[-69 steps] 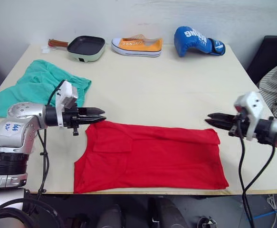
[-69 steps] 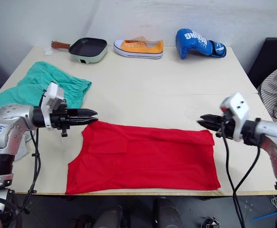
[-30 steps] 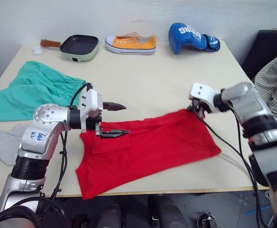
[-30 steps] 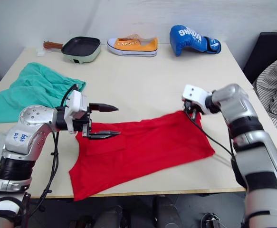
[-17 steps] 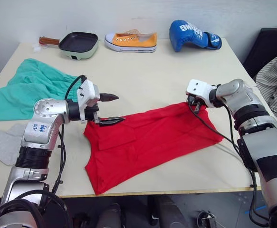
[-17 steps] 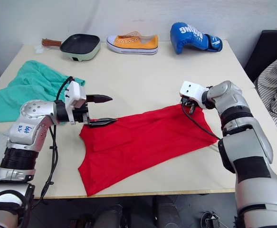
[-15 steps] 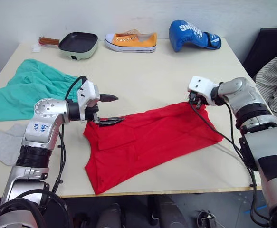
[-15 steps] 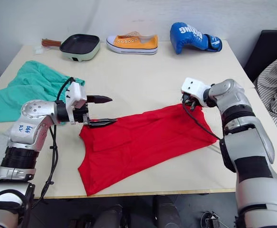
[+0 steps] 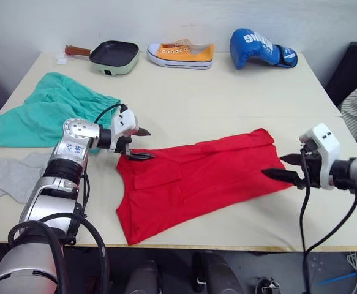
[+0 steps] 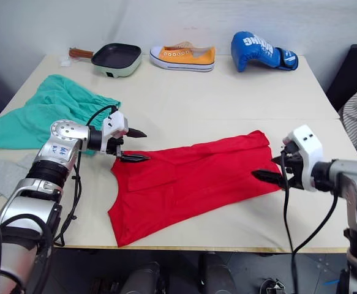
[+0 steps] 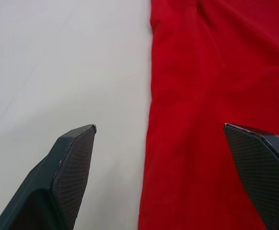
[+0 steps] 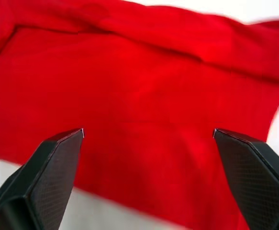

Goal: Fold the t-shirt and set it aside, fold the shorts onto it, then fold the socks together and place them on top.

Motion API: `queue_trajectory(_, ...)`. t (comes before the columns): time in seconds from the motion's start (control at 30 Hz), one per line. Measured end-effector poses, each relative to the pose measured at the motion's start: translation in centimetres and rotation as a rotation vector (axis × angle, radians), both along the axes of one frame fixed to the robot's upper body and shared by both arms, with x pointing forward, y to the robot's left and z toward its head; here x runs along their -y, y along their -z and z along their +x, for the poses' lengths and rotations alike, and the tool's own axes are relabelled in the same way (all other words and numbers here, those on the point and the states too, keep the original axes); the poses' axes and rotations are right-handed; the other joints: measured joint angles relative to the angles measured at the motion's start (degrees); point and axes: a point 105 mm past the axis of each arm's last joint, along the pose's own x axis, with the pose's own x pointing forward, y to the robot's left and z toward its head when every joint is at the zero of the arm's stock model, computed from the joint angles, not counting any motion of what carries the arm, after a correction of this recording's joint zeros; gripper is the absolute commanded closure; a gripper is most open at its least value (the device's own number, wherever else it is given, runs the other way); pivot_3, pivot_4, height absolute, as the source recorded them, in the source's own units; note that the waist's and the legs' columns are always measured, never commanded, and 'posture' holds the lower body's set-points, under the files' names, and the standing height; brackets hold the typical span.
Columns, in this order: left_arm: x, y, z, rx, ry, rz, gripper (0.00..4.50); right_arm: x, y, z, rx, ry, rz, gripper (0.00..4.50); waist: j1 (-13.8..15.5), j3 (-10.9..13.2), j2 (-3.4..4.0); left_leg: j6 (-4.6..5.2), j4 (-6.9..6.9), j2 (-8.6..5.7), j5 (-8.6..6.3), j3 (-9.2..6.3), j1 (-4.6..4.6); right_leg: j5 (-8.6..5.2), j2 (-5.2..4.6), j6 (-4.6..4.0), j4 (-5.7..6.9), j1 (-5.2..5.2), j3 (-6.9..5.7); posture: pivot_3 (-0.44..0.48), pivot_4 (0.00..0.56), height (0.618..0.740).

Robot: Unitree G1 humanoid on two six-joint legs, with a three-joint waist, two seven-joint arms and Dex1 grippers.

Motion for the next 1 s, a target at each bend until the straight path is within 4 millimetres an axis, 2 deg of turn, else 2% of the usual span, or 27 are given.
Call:
queue_trajectory(0.13,-0.1,1.5,0.0,-0.032,0.000,0.039,0.00,-0.3,3.0,-2.7,-0.082,0.128,0.108,0.05,0.1,0.0,-0.03,0.00,-0.02,-0.04,0.00,0.04,0.03,0.00,0.02,0.00,0.07,-0.02,0.06,0.000,0.150,0.740)
queue_trajectory(0.27,0.1,1.4,0.5,-0.009,-0.013,0.066,0.00,-0.7,5.0,-3.6,-0.115,0.210,0.162,0.05,0.0,0.0,-0.05,0.05,0.00,-0.13,-0.02,0.06,0.03,0.02,-0.02,0.05,0.06,-0.02,0.11,0.000,0.150,0.740)
queue_trajectory(0.37,0.2,1.4,0.7,0.006,-0.008,0.082,0.62,-1.0,5.8,-3.3,-0.116,0.258,0.208,0.00,-0.1,0.0,-0.05,0.05,-0.01,-0.11,-0.02,0.07,0.05,0.03,0.01,0.05,0.07,-0.02,0.12,0.000,0.150,0.740)
queue_trajectory(0.43,0.2,1.6,0.6,0.002,-0.002,0.085,1.25,-1.2,5.8,-2.9,-0.102,0.289,0.227,0.00,-0.2,0.0,-0.12,0.05,-0.03,-0.10,-0.02,0.09,0.08,0.03,0.03,0.05,0.09,-0.02,0.13,0.000,0.150,0.740)
queue_trajectory(0.57,0.0,2.0,0.3,-0.015,0.014,0.105,2.47,-2.5,6.0,-0.6,-0.084,0.360,0.344,0.00,-1.0,-0.3,-0.68,0.05,-0.01,-0.08,-0.02,0.09,0.14,0.03,0.02,0.04,0.13,0.04,0.16,0.000,0.150,0.740)
queue_trajectory(0.67,0.0,2.1,0.2,-0.018,0.026,0.118,3.40,-2.5,6.2,0.3,-0.085,0.413,0.381,0.59,-1.3,-0.5,-1.02,0.06,-0.03,-0.08,-0.03,0.08,0.14,0.03,0.01,0.04,0.12,0.04,0.14,0.000,0.150,0.740)
queue_trajectory(0.77,-0.1,2.2,0.1,-0.019,0.030,0.128,4.35,-2.2,6.6,0.7,-0.093,0.451,0.394,1.59,-1.4,-0.6,-1.14,0.09,-0.04,-0.08,-0.04,0.08,0.14,0.03,0.00,0.04,0.12,0.05,0.15,0.000,0.150,0.740)
queue_trajectory(0.8,-0.2,2.2,0.1,-0.019,0.030,0.128,4.50,-2.1,6.6,0.7,-0.094,0.457,0.391,2.04,-1.4,-0.6,-1.14,0.09,-0.04,-0.08,-0.04,0.08,0.14,0.03,0.00,0.04,0.12,0.05,0.15,0.000,0.150,0.740)
queue_trajectory(0.83,-0.2,2.2,0.1,-0.021,0.032,0.130,4.50,-2.0,6.7,0.7,-0.093,0.463,0.386,2.28,-1.4,-0.6,-1.15,0.09,-0.05,-0.07,-0.04,0.08,0.14,0.03,0.00,0.04,0.12,0.05,0.15,0.000,0.150,0.740)
queue_trajectory(1.0,-0.5,2.4,-0.2,-0.030,0.036,0.129,4.50,-1.3,7.1,1.1,-0.094,0.449,0.324,4.06,-1.6,-0.6,-1.14,0.09,-0.10,-0.06,-0.04,0.11,0.18,0.03,0.01,0.04,0.10,0.05,0.18,0.000,0.150,0.740)
